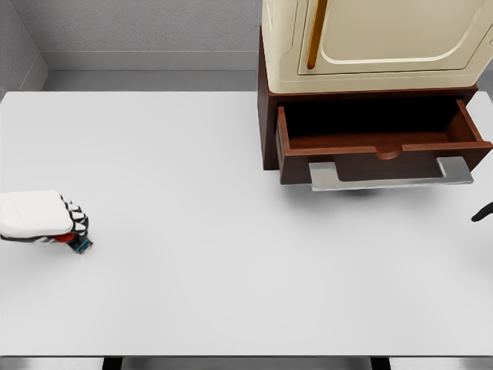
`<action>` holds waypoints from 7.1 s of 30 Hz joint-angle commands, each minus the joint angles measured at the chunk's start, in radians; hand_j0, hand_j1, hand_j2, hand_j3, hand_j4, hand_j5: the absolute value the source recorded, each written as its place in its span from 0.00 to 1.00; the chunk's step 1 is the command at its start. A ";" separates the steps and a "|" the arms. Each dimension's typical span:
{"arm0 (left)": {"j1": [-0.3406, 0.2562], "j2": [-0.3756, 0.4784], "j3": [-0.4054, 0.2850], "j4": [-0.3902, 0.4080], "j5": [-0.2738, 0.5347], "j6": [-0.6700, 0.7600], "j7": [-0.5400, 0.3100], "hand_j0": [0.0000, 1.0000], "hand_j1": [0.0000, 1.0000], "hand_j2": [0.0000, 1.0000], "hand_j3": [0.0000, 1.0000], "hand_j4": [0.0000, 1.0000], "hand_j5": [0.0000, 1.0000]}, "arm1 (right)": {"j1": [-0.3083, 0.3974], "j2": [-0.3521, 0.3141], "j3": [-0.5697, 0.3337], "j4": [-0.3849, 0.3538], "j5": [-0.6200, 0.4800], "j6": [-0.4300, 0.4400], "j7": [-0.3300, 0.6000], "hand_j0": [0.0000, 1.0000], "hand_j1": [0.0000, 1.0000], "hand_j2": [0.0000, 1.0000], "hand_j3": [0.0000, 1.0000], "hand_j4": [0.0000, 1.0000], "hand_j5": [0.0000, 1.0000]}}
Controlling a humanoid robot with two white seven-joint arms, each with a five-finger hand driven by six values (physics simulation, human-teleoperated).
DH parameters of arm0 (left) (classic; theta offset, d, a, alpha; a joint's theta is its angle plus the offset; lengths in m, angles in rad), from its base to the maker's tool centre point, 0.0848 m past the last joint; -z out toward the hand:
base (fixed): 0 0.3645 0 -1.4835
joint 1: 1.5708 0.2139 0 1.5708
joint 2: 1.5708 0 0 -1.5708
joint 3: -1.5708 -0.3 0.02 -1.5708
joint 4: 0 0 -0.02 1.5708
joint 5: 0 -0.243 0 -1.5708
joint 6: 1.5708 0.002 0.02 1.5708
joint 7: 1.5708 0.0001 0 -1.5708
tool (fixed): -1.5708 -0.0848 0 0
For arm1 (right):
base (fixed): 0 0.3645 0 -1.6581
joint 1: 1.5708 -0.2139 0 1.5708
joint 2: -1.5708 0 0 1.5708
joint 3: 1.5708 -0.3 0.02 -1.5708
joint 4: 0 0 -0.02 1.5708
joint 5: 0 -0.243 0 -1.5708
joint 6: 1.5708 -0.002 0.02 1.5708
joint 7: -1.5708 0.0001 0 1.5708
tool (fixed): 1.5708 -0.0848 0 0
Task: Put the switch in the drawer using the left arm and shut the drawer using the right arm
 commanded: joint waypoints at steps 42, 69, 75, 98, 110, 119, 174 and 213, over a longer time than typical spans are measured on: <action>-0.485 -0.617 0.013 0.004 0.321 0.002 -0.001 0.39 0.39 0.39 0.39 0.39 0.39 | 0.000 0.000 0.018 -0.001 -0.007 0.003 0.000 0.64 0.64 0.64 0.64 0.64 0.64; -0.600 -1.128 0.026 0.588 0.300 0.002 -0.202 0.47 0.47 0.47 0.47 0.47 0.47 | 0.000 -0.001 0.026 -0.001 -0.007 0.003 0.000 0.64 0.64 0.64 0.64 0.64 0.64; -0.598 -1.134 0.029 0.614 0.297 0.002 -0.203 0.56 0.56 0.56 0.56 0.56 0.56 | 0.000 0.000 0.034 0.000 -0.007 0.003 0.000 0.64 0.64 0.64 0.64 0.64 0.64; -0.632 -0.944 -0.052 0.190 0.372 0.002 -0.193 1.00 1.00 1.00 1.00 1.00 1.00 | 0.000 0.000 0.038 -0.001 -0.007 0.003 0.000 0.64 0.64 0.64 0.64 0.64 0.64; -0.776 -0.701 -0.211 -0.021 1.513 1.010 -0.160 1.00 1.00 1.00 1.00 1.00 1.00 | 0.000 0.000 0.055 0.000 -0.006 0.003 0.000 0.64 0.64 0.64 0.64 0.64 0.64; -0.727 -0.732 -0.298 -0.027 1.564 1.073 0.151 1.00 1.00 1.00 1.00 1.00 1.00 | -0.002 0.000 0.060 0.000 -0.006 0.003 0.000 0.64 0.64 0.64 0.64 0.64 0.64; -0.675 -0.896 -0.264 0.261 1.472 0.882 0.055 1.00 1.00 1.00 1.00 1.00 1.00 | -0.005 -0.001 0.063 -0.001 -0.006 0.003 0.000 0.53 0.53 0.53 0.53 0.53 0.53; -0.643 -1.237 -0.289 0.579 1.384 0.922 -0.048 1.00 1.00 1.00 1.00 1.00 1.00 | -0.005 -0.001 0.077 -0.001 -0.006 0.003 0.000 0.51 0.51 0.51 0.51 0.51 0.51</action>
